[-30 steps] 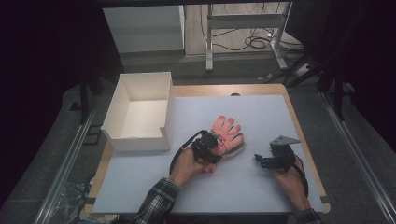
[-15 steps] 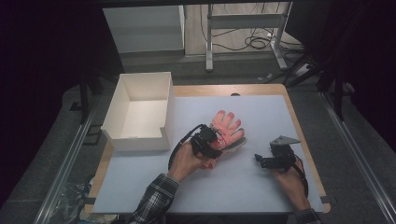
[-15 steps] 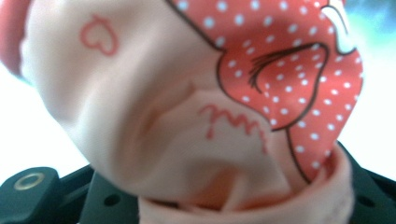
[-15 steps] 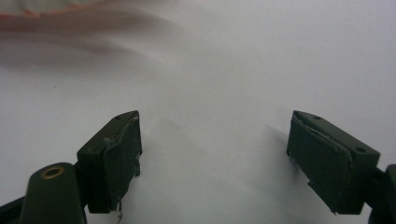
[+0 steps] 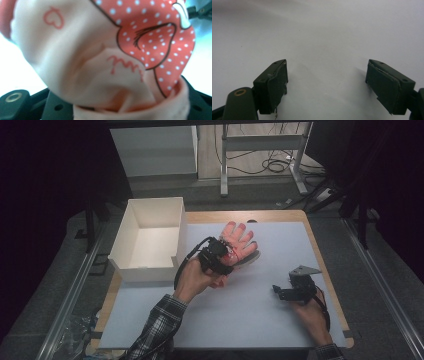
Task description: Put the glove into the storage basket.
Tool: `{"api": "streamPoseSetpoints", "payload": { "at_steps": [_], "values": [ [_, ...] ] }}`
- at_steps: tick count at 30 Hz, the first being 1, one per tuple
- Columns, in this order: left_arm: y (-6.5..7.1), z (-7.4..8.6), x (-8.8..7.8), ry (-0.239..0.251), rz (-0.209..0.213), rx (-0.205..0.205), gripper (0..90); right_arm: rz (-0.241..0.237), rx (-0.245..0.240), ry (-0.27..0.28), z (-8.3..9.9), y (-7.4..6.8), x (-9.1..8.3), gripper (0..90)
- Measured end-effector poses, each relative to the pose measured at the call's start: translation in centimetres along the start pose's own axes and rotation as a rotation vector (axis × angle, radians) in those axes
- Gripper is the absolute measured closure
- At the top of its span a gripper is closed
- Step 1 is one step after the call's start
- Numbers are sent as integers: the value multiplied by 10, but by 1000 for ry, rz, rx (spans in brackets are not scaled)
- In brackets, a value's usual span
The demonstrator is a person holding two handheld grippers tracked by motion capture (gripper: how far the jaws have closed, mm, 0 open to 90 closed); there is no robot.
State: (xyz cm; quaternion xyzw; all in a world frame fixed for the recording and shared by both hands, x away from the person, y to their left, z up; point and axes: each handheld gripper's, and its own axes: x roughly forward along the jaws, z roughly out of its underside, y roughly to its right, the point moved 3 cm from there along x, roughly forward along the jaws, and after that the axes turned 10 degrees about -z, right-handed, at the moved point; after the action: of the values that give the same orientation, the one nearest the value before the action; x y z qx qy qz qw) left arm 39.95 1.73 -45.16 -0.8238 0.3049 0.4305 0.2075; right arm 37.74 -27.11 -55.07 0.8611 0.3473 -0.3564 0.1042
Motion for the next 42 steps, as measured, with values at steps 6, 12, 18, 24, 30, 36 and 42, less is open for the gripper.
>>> {"api": "streamPoseSetpoints", "payload": {
  "at_steps": [6,12,18,24,30,36,42],
  "values": [
    [-14,-8,-12,3,-11,-40,505,0,1,3,0,0,0,182],
    [-30,-13,-23,5,-36,-68,505,-1,1,3,0,0,0,182],
    [-49,-15,-36,17,-60,-114,505,-1,1,3,0,0,0,182],
    [-69,-15,-50,30,-73,-165,505,0,-1,4,0,0,0,182],
    [-86,-15,-63,32,-99,-199,505,-1,3,3,0,0,0,182],
    [-106,-11,-77,35,-144,-241,504,-1,1,3,0,0,0,182],
    [-126,-4,-88,48,-173,-292,503,-1,1,3,0,0,0,182]
  ]
}}
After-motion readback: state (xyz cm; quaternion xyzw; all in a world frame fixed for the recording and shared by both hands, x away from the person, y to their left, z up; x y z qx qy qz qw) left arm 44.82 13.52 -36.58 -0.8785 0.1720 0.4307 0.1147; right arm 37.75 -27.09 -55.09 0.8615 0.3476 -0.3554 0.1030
